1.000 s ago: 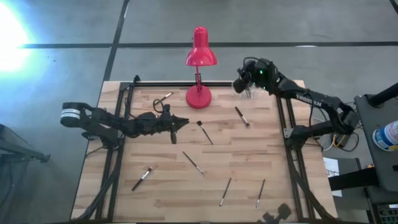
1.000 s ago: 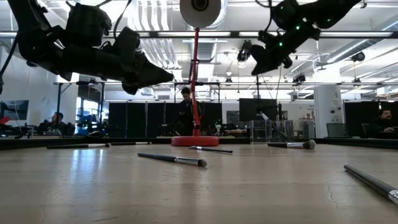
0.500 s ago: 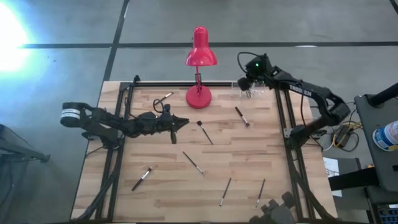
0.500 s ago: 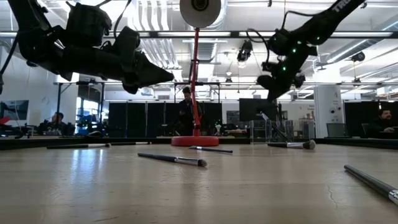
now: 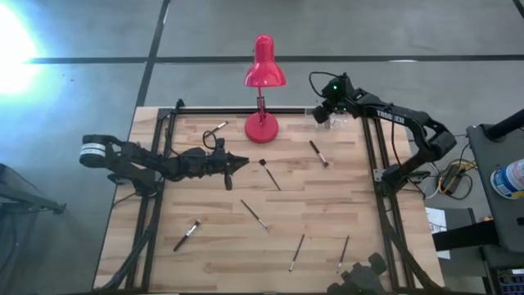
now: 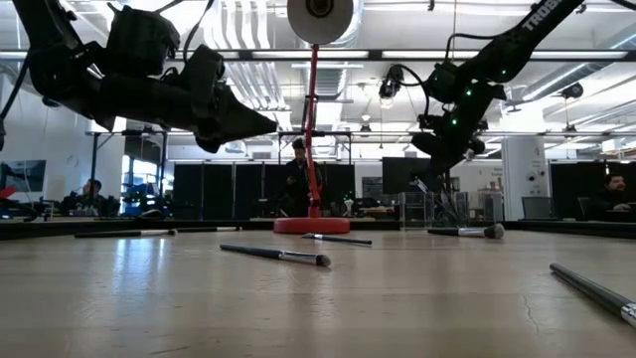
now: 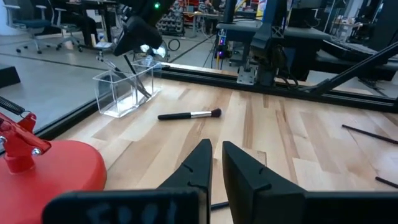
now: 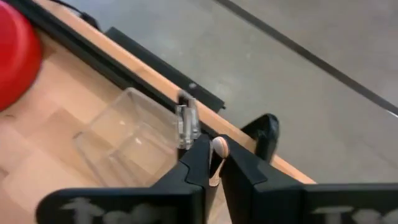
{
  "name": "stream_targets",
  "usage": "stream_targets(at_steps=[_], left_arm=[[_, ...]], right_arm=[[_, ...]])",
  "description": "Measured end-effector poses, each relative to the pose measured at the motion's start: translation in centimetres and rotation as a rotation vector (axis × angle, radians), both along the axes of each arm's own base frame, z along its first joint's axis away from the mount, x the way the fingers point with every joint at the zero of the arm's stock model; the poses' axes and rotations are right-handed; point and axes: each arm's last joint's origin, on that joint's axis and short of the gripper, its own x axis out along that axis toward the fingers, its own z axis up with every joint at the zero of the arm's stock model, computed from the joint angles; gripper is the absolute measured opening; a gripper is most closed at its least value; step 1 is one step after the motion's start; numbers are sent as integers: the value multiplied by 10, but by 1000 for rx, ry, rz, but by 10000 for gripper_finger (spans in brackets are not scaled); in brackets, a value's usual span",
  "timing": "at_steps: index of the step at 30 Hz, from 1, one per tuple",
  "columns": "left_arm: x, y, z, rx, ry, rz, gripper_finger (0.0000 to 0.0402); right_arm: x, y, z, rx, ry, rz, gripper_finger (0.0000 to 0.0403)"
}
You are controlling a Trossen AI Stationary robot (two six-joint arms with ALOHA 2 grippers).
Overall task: Sort items
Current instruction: Put the white eyeshadow brush into the transparent organizer, then put the black powder brush into the transparent organizer
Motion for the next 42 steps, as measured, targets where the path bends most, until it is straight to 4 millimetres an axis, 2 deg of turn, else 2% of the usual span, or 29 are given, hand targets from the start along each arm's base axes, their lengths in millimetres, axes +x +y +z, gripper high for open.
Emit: stream_targets(at_steps=[5,10,13,17,22,30,36,42], left_arm=[[0,-1,0,2,1,-20,29],[0,-1,0,17,5,-21,29],[0,-1,-1,22,9,-24,29],[1,-1,-3,30,25,-25,29],[2,-1,-6,28,37,-26,29],[3,0,-12,31,65,-29,29],[6,0,-19,26,96,-30,29],[13,1,-24,19,119,-30,29]], right_arm=[[-2,1,2,-7,3,-28,85],[-3,3,16,-25,1,-17,123],[-5,10,27,-35,6,4,114],[-6,31,34,-54,-10,45,71],[-8,72,17,-51,-24,135,16],[-19,148,-27,10,-144,247,11],[-30,187,-50,74,-189,247,38],[-36,200,-70,122,-158,230,89]])
